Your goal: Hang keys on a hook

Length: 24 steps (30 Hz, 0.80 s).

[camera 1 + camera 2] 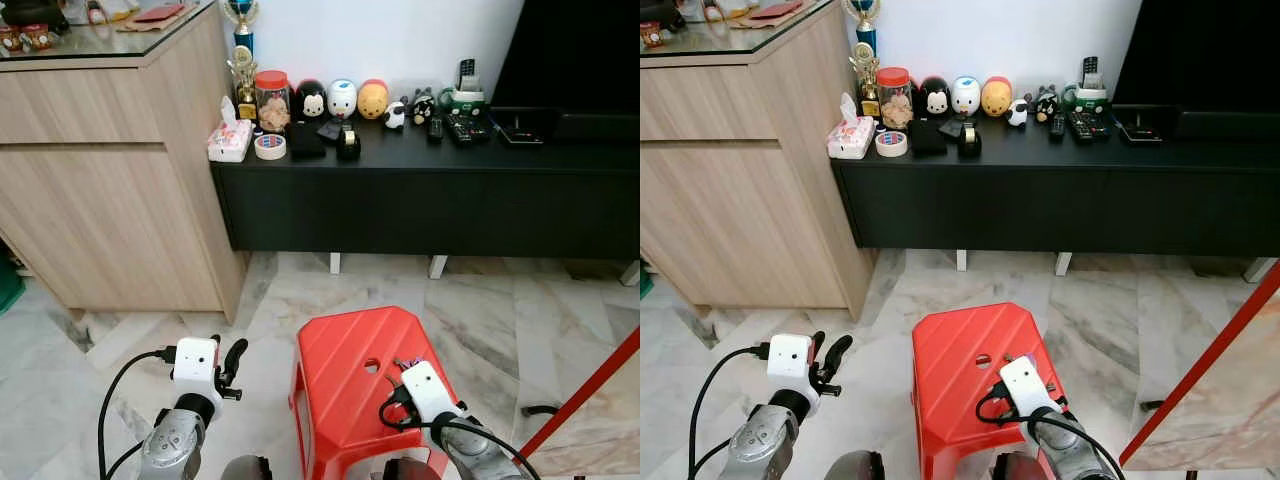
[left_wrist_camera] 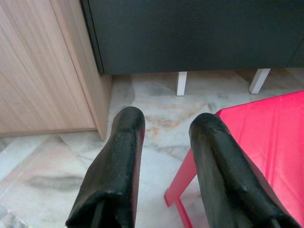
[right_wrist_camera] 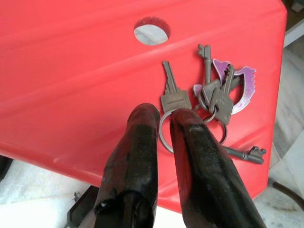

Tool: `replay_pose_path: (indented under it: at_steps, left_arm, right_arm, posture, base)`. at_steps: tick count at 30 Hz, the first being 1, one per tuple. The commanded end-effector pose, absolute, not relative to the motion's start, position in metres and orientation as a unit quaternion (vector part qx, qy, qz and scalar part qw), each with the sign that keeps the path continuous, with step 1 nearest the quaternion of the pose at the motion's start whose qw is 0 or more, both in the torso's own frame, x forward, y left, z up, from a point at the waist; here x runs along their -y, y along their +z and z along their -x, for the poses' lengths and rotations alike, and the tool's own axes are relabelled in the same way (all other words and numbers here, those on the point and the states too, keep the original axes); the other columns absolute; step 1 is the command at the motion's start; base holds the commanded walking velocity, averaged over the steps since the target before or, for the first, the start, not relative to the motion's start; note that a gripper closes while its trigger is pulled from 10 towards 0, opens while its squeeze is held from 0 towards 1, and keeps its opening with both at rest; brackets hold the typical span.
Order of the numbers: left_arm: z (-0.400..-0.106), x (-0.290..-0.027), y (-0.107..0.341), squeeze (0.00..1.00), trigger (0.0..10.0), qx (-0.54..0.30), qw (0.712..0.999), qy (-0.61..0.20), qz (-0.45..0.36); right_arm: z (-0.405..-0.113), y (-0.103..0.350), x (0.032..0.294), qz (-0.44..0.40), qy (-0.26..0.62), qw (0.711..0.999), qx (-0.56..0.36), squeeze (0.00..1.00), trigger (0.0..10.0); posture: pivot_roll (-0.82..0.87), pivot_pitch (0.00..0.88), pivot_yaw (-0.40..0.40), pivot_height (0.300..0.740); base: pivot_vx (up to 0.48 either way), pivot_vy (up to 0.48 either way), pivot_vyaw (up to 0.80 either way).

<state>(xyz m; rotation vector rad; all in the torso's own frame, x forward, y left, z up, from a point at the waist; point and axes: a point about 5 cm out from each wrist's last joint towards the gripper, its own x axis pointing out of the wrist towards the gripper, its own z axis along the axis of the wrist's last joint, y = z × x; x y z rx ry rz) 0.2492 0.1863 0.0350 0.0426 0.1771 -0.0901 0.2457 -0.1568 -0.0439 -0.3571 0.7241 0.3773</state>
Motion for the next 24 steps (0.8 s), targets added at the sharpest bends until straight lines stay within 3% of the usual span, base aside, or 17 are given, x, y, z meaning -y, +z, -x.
replay_pose_path:
  at_steps: [1,2,15,16,17,24]
  left_arm:
    - [-0.2497,-0.1869,0.0333,0.0,10.0,-0.095,0.994,-0.045,-0.016]
    - [-0.2498,-0.1869,0.0333,0.0,10.0,-0.095,0.994,-0.045,-0.016]
    - [-0.2517,-0.1856,0.0316,0.0,10.0,-0.099,0.994,-0.048,-0.015]
    - [-0.252,-0.1858,0.0317,0.0,10.0,-0.098,0.994,-0.048,-0.016]
    - [-0.2521,-0.1859,0.0318,0.0,10.0,-0.098,0.994,-0.048,-0.016]
    - [-0.2522,-0.1866,0.032,0.0,10.0,-0.098,0.994,-0.047,-0.018]
  right_arm:
    - [-0.2519,-0.04,0.1572,0.171,0.18,0.904,-0.348,0.71,10.0]
    - [-0.2524,-0.0397,0.1577,0.174,0.18,0.903,-0.348,1.0,10.0]
    - [-0.2482,-0.044,0.161,0.222,0.196,0.885,-0.359,1.0,10.0]
    - [-0.2485,-0.0444,0.1615,0.218,0.194,0.884,-0.365,0.44,10.0]
    - [-0.2496,-0.044,0.1628,0.224,0.192,0.882,-0.367,0.0,10.0]
    - [-0.2532,-0.0421,0.1633,0.228,0.19,0.881,-0.368,0.0,10.0]
  posture:
    - [0.01,0.013,-0.011,0.628]
    - [0.01,0.012,-0.011,0.628]
    - [0.0,0.005,-0.009,0.628]
    - [0.0,0.004,-0.008,0.628]
    - [0.01,0.003,-0.008,0.628]
    - [0.01,0.001,-0.008,0.628]
  base:
    - [0.0,0.0,0.0]
    - [0.0,0.0,0.0]
    - [0.0,0.0,0.0]
    - [0.0,0.0,0.0]
    - [0.0,0.0,0.0]
    - [0.0,0.0,0.0]
